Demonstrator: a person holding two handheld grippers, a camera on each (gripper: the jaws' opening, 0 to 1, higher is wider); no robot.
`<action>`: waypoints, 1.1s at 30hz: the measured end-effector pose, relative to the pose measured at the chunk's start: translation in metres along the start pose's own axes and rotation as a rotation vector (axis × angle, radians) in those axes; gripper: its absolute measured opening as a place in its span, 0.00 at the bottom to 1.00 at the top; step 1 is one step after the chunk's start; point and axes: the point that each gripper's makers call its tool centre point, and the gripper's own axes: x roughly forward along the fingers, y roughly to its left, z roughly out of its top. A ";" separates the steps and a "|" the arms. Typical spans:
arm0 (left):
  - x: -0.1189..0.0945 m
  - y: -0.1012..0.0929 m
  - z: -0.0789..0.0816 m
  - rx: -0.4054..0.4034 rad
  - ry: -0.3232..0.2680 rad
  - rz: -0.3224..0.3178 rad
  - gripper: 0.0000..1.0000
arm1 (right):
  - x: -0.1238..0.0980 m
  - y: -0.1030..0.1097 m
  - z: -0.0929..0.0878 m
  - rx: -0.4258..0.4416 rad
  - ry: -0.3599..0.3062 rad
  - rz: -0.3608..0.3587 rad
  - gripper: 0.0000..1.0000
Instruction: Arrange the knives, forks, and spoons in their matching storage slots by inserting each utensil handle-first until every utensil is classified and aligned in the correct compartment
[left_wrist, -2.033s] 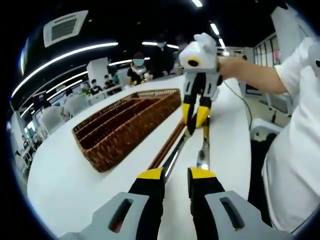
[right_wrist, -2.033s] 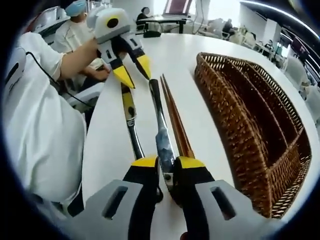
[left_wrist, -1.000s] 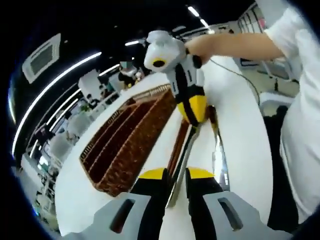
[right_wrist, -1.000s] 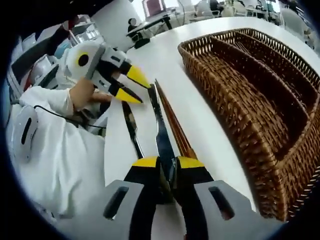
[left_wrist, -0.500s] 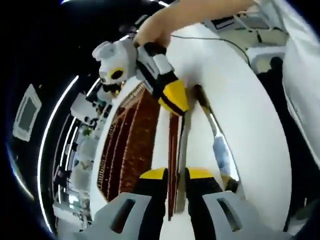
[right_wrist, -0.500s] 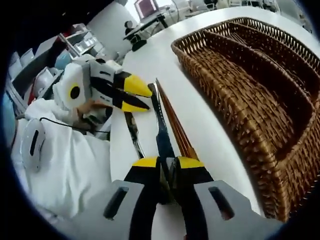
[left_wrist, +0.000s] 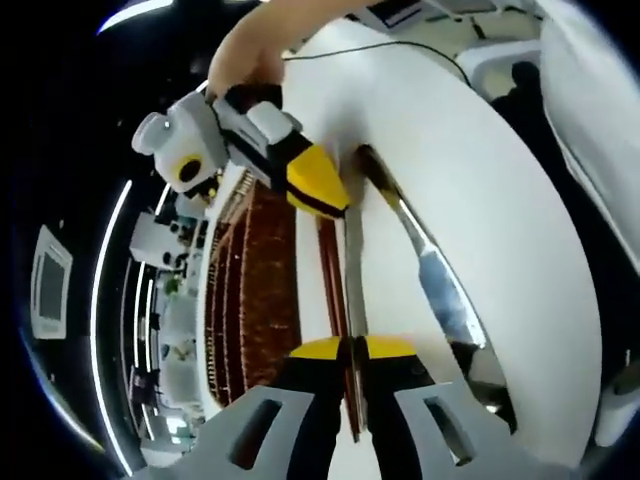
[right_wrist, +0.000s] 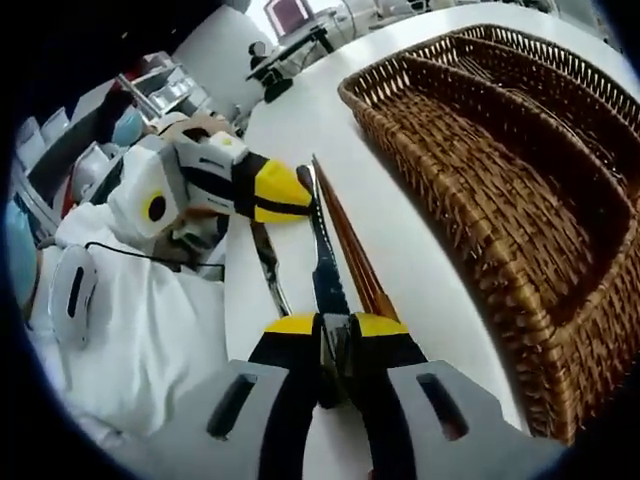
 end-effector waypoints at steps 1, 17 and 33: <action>0.001 0.000 0.000 0.004 0.004 -0.003 0.05 | 0.000 0.000 0.000 -0.002 0.001 0.001 0.12; 0.006 0.005 -0.001 -0.027 -0.008 -0.089 0.03 | -0.001 0.000 0.000 -0.012 0.004 0.004 0.12; 0.004 0.003 -0.002 -0.153 -0.015 -0.256 0.02 | 0.004 -0.003 -0.002 -0.290 0.042 -0.100 0.12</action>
